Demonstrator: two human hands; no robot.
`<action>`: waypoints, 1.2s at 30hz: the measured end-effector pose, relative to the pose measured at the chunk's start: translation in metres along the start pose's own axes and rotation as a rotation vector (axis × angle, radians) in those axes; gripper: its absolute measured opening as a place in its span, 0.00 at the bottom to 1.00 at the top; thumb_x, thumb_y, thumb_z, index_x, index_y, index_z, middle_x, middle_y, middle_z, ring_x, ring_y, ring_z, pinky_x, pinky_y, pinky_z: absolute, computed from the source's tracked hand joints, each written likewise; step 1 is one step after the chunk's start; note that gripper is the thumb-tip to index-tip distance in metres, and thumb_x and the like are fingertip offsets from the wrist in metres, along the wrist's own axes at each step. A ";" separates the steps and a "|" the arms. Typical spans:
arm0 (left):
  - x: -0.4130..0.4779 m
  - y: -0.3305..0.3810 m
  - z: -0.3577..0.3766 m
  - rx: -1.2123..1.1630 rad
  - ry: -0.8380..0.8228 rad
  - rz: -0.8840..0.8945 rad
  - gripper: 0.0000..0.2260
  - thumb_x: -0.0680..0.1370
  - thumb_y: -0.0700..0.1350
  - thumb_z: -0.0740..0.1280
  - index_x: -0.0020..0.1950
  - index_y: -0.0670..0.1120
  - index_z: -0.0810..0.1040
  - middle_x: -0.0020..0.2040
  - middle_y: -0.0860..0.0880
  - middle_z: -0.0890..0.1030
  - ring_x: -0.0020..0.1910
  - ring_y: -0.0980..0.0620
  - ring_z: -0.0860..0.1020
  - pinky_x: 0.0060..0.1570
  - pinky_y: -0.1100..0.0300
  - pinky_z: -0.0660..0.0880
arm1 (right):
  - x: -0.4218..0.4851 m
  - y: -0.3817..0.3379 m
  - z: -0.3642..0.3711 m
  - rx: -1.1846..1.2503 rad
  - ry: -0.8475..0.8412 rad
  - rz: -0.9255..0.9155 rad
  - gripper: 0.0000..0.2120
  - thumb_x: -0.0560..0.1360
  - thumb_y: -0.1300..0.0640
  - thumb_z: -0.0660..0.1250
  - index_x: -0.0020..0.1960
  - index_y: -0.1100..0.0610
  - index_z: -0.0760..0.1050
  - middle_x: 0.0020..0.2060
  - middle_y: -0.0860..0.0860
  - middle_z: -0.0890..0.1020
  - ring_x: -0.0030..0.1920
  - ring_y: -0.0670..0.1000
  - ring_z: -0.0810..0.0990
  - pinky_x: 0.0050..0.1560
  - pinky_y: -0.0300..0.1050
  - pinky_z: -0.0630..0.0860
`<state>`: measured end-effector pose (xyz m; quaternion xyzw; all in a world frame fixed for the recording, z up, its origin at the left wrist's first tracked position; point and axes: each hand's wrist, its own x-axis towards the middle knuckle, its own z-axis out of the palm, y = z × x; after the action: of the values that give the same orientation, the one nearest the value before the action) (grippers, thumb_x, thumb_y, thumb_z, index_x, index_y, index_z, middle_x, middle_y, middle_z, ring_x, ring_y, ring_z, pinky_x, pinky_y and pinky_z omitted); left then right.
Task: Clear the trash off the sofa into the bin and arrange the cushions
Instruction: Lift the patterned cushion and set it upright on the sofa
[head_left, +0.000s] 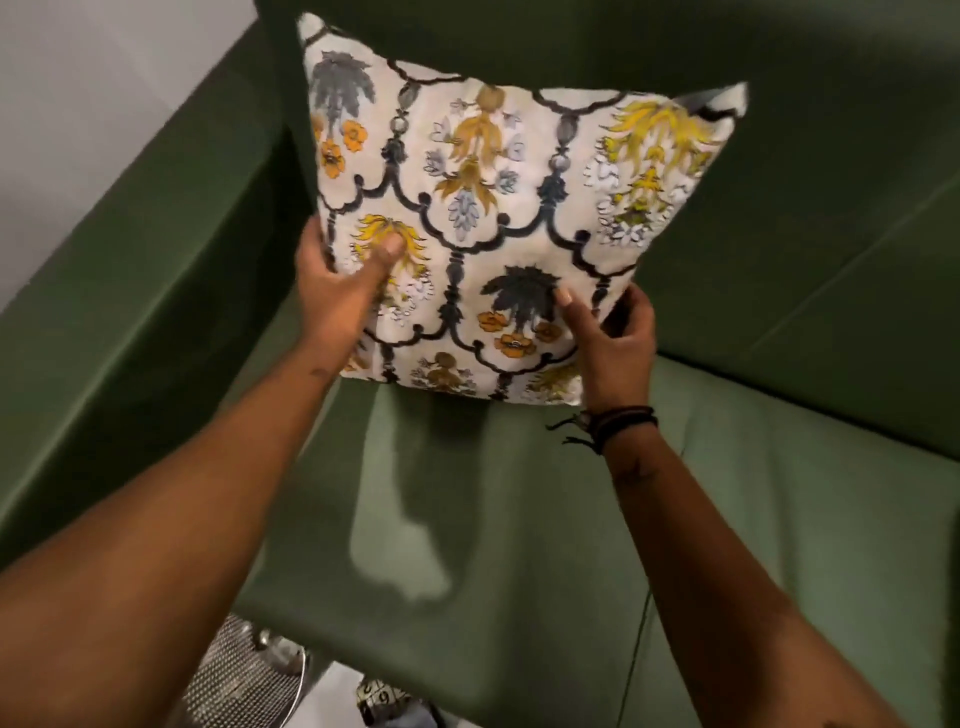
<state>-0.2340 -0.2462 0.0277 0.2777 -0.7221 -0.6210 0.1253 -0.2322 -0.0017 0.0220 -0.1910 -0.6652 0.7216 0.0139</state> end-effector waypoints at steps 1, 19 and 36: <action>-0.017 -0.001 0.009 0.017 0.159 -0.004 0.33 0.71 0.58 0.74 0.70 0.46 0.68 0.69 0.47 0.75 0.67 0.52 0.76 0.63 0.67 0.70 | -0.009 0.000 -0.007 -0.047 0.052 0.001 0.34 0.68 0.53 0.78 0.69 0.60 0.69 0.63 0.57 0.79 0.62 0.51 0.79 0.65 0.51 0.76; -0.432 0.020 0.496 0.280 -1.414 0.076 0.50 0.58 0.65 0.76 0.75 0.49 0.62 0.75 0.49 0.67 0.73 0.55 0.67 0.68 0.66 0.64 | -0.139 0.015 -0.535 0.073 1.358 0.313 0.55 0.57 0.38 0.78 0.75 0.59 0.59 0.68 0.56 0.74 0.67 0.52 0.75 0.70 0.51 0.71; -0.422 0.061 0.532 0.185 -1.066 0.094 0.45 0.43 0.63 0.83 0.57 0.62 0.68 0.63 0.49 0.78 0.61 0.52 0.79 0.62 0.52 0.78 | -0.101 -0.029 -0.602 0.082 0.856 0.070 0.40 0.58 0.55 0.79 0.68 0.61 0.71 0.62 0.55 0.81 0.61 0.52 0.81 0.63 0.49 0.78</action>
<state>-0.1846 0.4332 0.0509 -0.0983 -0.7491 -0.6033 -0.2555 0.0320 0.5486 0.0503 -0.4950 -0.5634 0.6031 0.2717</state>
